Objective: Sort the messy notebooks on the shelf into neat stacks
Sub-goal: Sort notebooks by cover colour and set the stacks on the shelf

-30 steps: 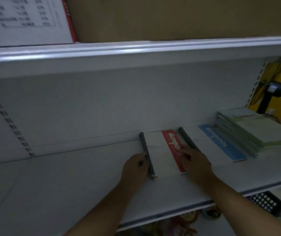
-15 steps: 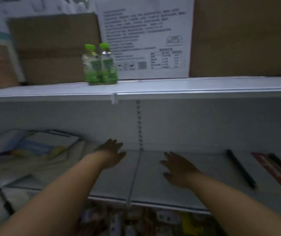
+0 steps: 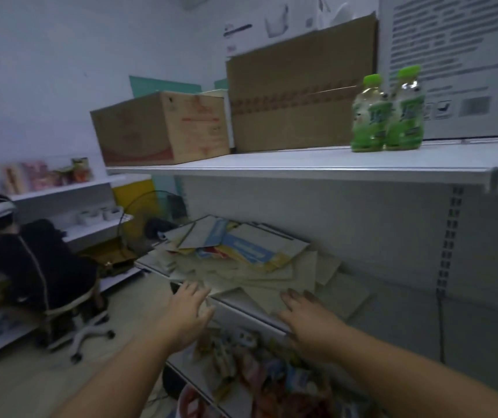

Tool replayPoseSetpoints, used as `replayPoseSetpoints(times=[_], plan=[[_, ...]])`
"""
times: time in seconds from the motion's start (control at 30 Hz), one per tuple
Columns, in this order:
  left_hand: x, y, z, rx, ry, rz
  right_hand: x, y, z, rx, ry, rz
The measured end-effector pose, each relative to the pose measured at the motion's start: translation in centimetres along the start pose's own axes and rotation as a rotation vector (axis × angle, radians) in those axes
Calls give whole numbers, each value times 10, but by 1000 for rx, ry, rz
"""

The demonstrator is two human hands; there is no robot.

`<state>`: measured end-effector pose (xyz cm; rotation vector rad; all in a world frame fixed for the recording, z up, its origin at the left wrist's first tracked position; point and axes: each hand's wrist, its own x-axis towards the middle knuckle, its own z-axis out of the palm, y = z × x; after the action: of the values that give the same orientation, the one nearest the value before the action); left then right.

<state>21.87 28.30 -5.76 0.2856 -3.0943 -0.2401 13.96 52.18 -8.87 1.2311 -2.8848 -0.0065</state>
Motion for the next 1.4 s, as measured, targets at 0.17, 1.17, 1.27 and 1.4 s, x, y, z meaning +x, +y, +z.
replayPoseSetpoints(times=[0.17, 1.17, 1.27, 1.4], plan=[[26, -47, -1, 45, -22, -87, 92, -38, -14, 124, 59, -73], [358, -193, -8, -343, 28, 107, 334, -5, 21, 341, 333, 636], [373, -190, -9, -591, -76, 82, 332, -10, 21, 316, 364, 654], [379, -193, -14, -1048, -301, 53, 332, -11, 30, 339, 441, 662]])
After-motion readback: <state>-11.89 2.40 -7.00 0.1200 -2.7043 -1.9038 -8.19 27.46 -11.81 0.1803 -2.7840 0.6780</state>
